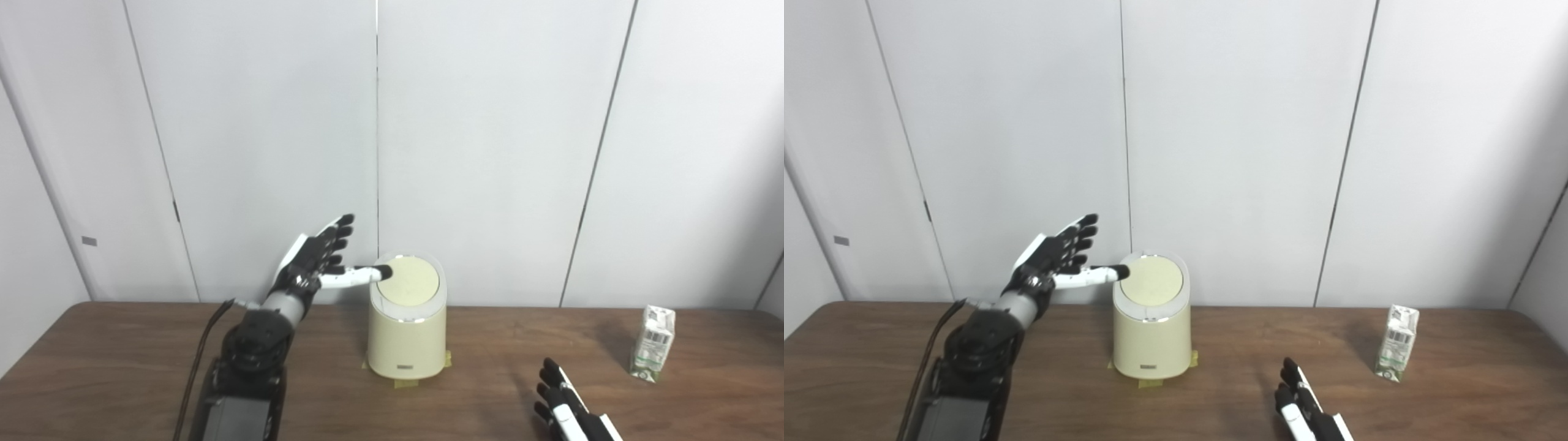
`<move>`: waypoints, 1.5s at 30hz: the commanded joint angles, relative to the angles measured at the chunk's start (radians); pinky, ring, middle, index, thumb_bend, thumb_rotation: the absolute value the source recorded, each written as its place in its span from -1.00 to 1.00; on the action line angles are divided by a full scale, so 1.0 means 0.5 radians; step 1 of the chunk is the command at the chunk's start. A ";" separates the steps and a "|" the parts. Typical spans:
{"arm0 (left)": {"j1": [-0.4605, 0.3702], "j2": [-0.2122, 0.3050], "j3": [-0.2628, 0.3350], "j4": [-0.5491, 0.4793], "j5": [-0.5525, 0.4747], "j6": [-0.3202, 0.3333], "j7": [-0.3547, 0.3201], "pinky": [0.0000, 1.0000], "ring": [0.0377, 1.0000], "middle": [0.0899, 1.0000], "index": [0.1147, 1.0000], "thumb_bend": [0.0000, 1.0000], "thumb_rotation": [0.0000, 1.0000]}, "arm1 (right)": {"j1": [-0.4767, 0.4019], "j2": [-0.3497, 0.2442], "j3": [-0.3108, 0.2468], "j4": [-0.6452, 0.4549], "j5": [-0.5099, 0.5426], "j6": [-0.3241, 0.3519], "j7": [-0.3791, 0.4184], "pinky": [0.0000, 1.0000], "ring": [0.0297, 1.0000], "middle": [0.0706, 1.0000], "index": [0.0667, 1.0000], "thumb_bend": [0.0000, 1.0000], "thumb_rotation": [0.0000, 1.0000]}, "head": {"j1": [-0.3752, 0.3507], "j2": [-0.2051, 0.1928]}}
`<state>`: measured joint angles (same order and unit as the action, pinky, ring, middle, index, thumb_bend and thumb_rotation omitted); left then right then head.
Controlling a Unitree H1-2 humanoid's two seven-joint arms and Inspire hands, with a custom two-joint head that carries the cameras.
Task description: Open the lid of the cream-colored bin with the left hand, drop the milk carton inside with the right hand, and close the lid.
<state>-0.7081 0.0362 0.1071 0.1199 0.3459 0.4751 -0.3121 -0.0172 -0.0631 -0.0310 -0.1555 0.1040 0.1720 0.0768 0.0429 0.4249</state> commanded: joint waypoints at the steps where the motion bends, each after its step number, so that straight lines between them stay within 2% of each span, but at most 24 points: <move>1: -0.175 -0.029 0.072 0.011 0.099 -0.010 -0.073 0.97 0.97 0.97 0.95 0.79 -0.74 | -0.067 0.000 -0.005 -0.047 0.004 -0.039 -0.004 0.93 0.98 0.98 0.94 0.27 0.55 | 0.001 0.004; 5: -0.284 -0.082 0.161 0.090 0.264 -0.010 -0.206 1.00 0.99 1.00 0.99 0.80 -0.78 | -0.074 0.005 -0.002 -0.034 0.000 -0.047 -0.004 0.94 0.98 0.98 0.94 0.28 0.55 | -0.001 0.006; 8: -0.373 -0.088 0.167 0.187 0.386 -0.010 -0.272 1.00 1.00 1.00 1.00 0.83 -0.80 | -0.078 0.019 -0.010 -0.029 0.027 -0.043 -0.002 0.94 0.98 0.98 0.92 0.27 0.51 | -0.007 0.009; 11: -0.441 -0.079 0.137 0.288 0.471 -0.010 -0.282 1.00 1.00 1.00 1.00 0.86 -0.82 | -0.081 0.029 -0.009 -0.036 0.021 -0.034 -0.011 0.94 0.97 0.98 0.91 0.22 0.52 | -0.011 0.016; 14: -0.477 -0.040 0.037 0.335 0.536 -0.011 -0.270 1.00 1.00 1.00 1.00 0.86 -0.84 | -0.081 0.034 -0.006 -0.045 0.004 -0.027 -0.021 0.94 0.97 0.97 0.90 0.22 0.52 | -0.013 0.022; 16: -0.511 -0.003 -0.079 0.370 0.629 -0.011 -0.248 0.98 1.00 1.00 1.00 0.86 -0.86 | -0.080 0.032 -0.002 -0.048 -0.003 -0.028 -0.021 0.93 0.97 0.97 0.90 0.23 0.53 | -0.015 0.028; 22: -0.573 0.050 -0.285 0.449 0.763 -0.011 -0.168 0.81 0.98 1.00 1.00 0.85 -1.00 | -0.075 0.033 0.001 -0.067 -0.005 -0.016 -0.020 0.93 0.98 0.98 0.92 0.25 0.54 | -0.017 0.036; 27: -0.617 0.144 -0.611 0.544 0.869 -0.029 -0.060 0.61 0.89 0.93 0.94 0.94 -0.99 | -0.075 0.032 0.003 -0.081 -0.020 0.002 -0.027 0.91 0.97 0.97 0.89 0.30 0.54 | -0.026 0.054; 30: -0.622 0.178 -0.734 0.561 0.873 -0.039 -0.030 0.70 0.88 0.92 0.93 0.92 -1.00 | -0.072 0.030 0.008 -0.097 -0.029 0.006 -0.026 0.90 0.96 0.97 0.91 0.28 0.55 | -0.028 0.061; 34: -0.622 0.197 -0.821 0.581 0.847 -0.060 0.028 0.84 0.92 0.93 0.94 0.89 -1.00 | -0.073 0.030 0.007 -0.101 -0.031 0.015 -0.030 0.90 0.96 0.97 0.91 0.26 0.56 | -0.028 0.065; 45: -0.621 0.202 -0.892 0.613 0.780 -0.101 0.126 0.73 0.89 0.93 0.92 0.86 -1.00 | -0.073 0.021 0.027 -0.100 -0.068 -0.003 -0.038 0.88 0.96 0.97 0.92 0.28 0.59 | -0.030 0.066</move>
<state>-0.9553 0.1320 -0.3371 0.4339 0.7384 0.4518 -0.2806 -0.0203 -0.0519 -0.0185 -0.1678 0.0713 0.1969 0.0586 0.0276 0.4571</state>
